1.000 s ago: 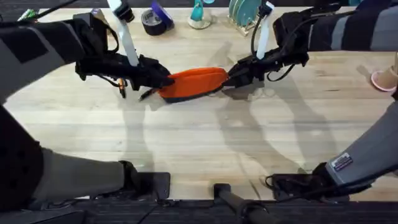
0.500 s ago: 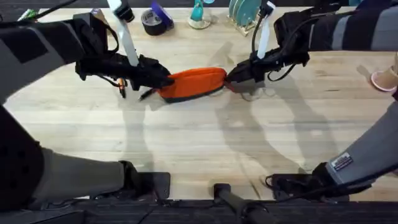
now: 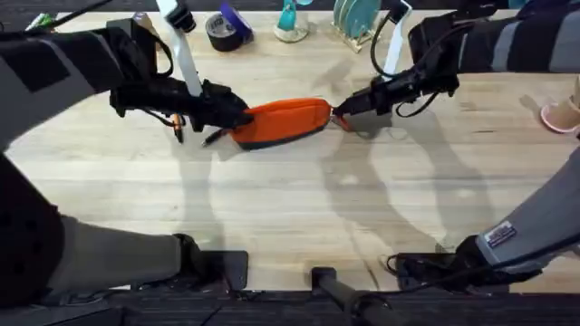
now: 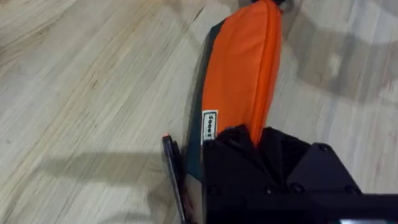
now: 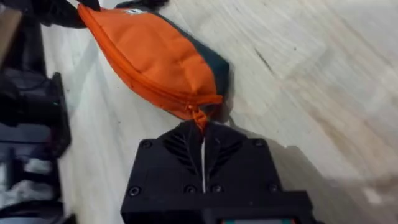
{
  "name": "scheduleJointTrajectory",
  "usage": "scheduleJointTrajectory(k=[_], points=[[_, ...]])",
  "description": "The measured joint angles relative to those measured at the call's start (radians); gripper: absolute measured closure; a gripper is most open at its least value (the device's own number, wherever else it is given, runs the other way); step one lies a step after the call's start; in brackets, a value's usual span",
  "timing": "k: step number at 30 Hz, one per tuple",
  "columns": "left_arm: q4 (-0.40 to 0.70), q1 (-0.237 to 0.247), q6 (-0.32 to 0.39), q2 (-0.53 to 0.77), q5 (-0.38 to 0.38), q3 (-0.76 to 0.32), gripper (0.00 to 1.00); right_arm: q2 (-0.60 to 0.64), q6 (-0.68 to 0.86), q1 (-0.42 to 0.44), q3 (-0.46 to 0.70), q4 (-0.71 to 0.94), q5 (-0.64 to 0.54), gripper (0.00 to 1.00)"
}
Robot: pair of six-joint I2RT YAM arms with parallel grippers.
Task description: Unzip the bag, pick up the pens from the table one at a time and place them inside, then zip the bag closed.
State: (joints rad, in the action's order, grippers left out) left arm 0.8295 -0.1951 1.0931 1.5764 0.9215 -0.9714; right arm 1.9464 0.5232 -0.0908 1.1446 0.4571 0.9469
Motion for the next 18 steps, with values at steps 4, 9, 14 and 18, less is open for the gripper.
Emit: scheduleJointTrajectory(k=[4, 9, 14, 18], points=[[0.000, 0.000, 0.000, 0.000, 0.000, 0.000, 0.958, 0.000, -0.042, 0.003, 0.000, 0.024, 0.005, 0.971], [0.000, 0.000, 0.000, 0.000, 0.000, 0.000, 0.958, 0.000, -0.061, 0.000, 0.000, 0.031, 0.005, 0.972], [0.000, 0.000, 0.000, 0.000, 0.000, 0.000, 0.958, -0.006, -0.075, 0.000, 0.001, 0.041, 0.005, 0.972], [0.000, 0.000, 0.000, 0.000, 0.000, 0.000, 0.958, -0.032, -0.087, -0.001, 0.017, 0.093, 0.003, 0.972]])
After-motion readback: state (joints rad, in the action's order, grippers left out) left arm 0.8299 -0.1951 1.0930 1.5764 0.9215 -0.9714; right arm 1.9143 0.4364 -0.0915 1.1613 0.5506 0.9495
